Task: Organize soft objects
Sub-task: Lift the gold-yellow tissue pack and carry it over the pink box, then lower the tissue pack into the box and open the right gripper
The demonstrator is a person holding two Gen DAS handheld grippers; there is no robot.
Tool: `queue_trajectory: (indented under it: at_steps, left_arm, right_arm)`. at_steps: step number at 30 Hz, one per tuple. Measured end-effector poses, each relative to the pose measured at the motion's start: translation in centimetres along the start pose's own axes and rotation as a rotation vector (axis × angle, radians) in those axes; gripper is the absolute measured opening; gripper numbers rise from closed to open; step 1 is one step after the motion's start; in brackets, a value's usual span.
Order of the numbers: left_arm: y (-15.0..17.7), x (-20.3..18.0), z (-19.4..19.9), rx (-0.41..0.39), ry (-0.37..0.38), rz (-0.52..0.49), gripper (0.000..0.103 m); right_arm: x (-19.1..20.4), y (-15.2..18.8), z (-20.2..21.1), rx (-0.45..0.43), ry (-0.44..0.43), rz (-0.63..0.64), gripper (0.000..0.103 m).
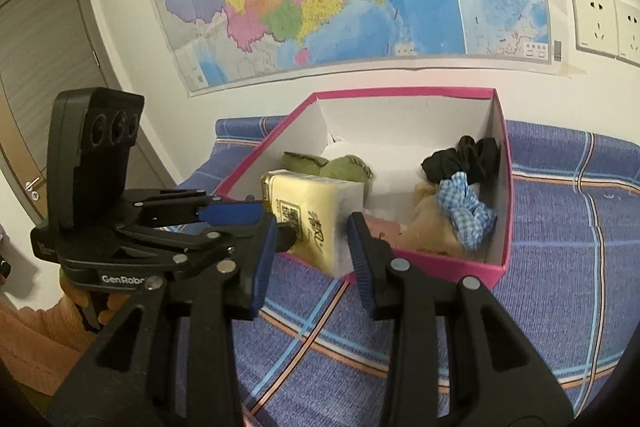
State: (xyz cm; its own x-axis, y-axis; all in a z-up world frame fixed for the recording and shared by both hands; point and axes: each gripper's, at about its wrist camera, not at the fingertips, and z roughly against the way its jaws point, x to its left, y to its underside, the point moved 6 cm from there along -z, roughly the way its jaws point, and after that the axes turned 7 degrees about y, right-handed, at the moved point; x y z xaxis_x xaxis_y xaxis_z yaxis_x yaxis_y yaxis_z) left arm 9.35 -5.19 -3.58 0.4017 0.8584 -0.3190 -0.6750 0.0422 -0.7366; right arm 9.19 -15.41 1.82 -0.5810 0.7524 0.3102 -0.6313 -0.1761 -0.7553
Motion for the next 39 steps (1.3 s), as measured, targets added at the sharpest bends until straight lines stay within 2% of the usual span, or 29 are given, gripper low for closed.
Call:
queue_trajectory:
  at_steps: [18, 39]
  left_arm:
    - [-2.2, 2.0, -1.2, -0.004, -0.027, 0.024, 0.035]
    - [-2.1, 3.5, -3.3, 0.044, -0.025, 0.063, 0.035]
  right_arm:
    - [-1.1, -1.8, -2.5, 0.010, 0.006, 0.004, 0.040]
    - [-2.3, -1.7, -4.3, 0.052, 0.015, -0.033, 0.040]
